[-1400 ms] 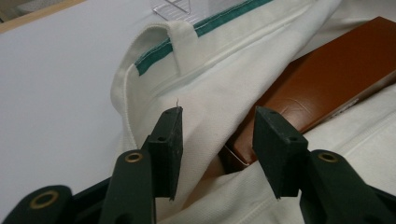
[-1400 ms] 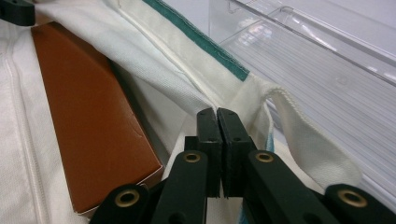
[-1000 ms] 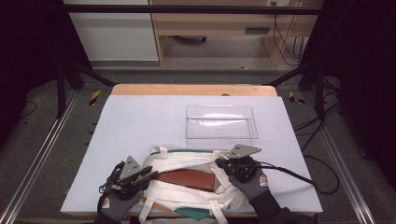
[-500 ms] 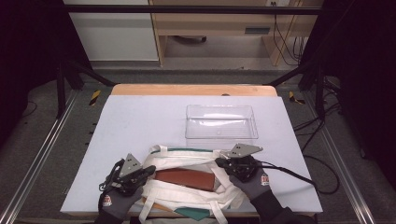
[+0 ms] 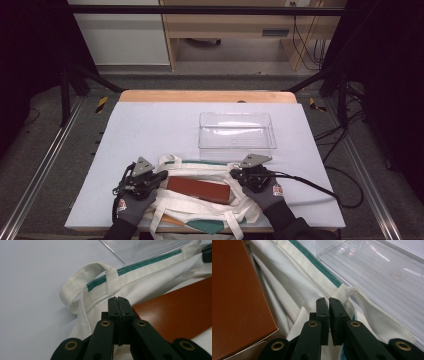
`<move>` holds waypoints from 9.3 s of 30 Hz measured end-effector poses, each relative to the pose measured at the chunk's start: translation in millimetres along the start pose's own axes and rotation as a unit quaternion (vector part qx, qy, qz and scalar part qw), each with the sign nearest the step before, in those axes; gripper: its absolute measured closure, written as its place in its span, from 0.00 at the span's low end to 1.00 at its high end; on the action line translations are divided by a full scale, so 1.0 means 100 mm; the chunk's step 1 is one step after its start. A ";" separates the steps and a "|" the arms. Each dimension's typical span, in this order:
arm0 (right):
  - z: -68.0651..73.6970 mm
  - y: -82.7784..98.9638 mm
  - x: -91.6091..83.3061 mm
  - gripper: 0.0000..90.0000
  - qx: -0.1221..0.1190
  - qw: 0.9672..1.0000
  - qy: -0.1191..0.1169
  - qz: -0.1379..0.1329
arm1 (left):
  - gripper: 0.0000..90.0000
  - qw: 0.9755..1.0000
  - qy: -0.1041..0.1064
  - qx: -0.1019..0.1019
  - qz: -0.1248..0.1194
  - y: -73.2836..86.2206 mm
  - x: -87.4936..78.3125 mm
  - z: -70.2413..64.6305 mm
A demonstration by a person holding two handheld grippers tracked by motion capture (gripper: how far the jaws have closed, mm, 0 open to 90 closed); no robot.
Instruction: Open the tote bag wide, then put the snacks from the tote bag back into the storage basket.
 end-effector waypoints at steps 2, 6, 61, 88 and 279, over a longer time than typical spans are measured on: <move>0.01 0.03 0.02 0.96 -0.002 1.000 -0.002 0.007 | 1.00 1.000 -0.001 -0.001 0.007 0.04 0.05 0.02; 0.02 0.08 0.06 0.96 -0.005 1.000 -0.004 0.015 | 1.00 1.000 -0.009 0.002 0.008 0.07 0.08 0.03; 0.31 0.21 -0.63 1.00 -0.004 0.999 -0.035 0.001 | 0.97 0.998 0.019 0.037 0.052 0.39 -0.45 -0.56; 0.17 0.12 -0.70 0.87 0.013 0.999 -0.025 -0.047 | 0.94 0.999 0.023 0.016 -0.018 0.06 -0.57 -0.45; 0.56 -0.66 -0.50 0.48 -0.088 0.984 -0.153 0.005 | 0.45 0.994 -0.083 -0.015 -0.071 -0.05 -0.56 0.80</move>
Point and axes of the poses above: each handheld gripper's, and its own axes: x roughly forward along the jaws, y roughly out of its underside, z roughly to its left, the point moved 7 cm from there along x, roughly forward along the jaws, and after that the axes turned 10 degrees about -z, right-handed, at the moved point
